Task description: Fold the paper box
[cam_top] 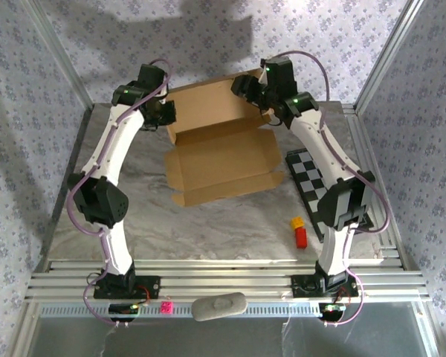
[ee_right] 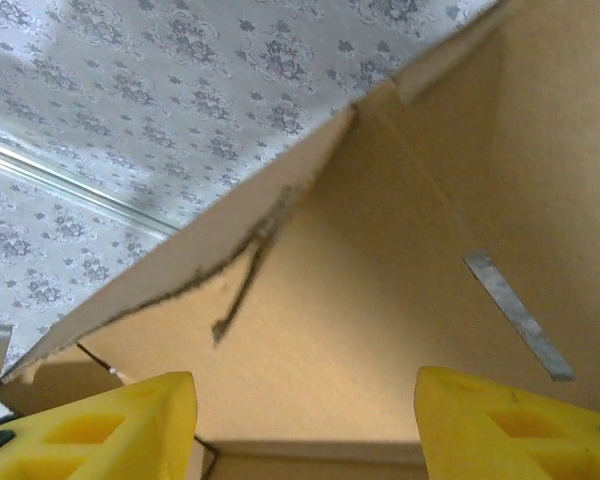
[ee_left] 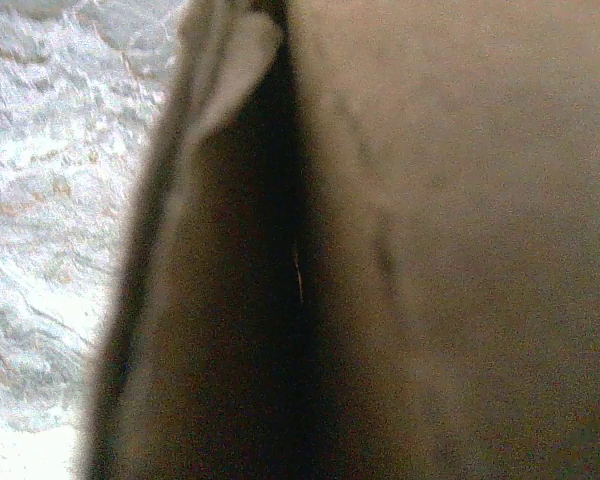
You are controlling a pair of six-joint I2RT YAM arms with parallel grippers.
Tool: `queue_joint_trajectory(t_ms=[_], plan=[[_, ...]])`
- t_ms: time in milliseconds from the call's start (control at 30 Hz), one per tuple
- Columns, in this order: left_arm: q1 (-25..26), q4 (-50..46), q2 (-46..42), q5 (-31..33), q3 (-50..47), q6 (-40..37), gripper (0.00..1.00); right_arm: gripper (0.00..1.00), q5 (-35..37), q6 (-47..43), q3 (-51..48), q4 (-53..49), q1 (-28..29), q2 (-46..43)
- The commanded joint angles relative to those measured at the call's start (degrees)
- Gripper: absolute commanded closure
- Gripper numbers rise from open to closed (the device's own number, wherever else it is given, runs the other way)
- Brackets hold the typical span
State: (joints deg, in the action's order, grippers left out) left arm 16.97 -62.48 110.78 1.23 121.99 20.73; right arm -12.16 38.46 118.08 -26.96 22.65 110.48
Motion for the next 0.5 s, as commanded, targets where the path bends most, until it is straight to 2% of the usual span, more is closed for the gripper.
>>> queue_joint_trajectory(t_ms=[0, 133, 233, 333, 467], plan=[[-0.26, -3.76, 0.78, -3.89, 2.98, 1.92, 1.0, 0.4, 1.06, -2.03, 4.86, -1.03, 0.02, 2.16], [-0.58, -5.02, 1.54, -5.34, 4.45, 2.29, 1.0, 0.44, 3.18, -4.09, 8.93, -3.93, -0.14, 4.92], [-1.3, -5.28, 1.72, -6.67, 4.81, 2.9, 1.0, 0.55, 4.83, -5.64, 10.84, -6.31, -0.75, 5.97], [-2.18, -5.7, 2.05, -8.31, 5.48, 3.59, 1.0, 0.59, 5.31, -7.58, 10.3, -7.08, -1.41, 5.65], [-2.56, -6.68, 2.84, -9.23, 6.89, 3.44, 1.0, 0.69, 7.76, -10.27, 10.28, -9.41, -2.15, 5.24]])
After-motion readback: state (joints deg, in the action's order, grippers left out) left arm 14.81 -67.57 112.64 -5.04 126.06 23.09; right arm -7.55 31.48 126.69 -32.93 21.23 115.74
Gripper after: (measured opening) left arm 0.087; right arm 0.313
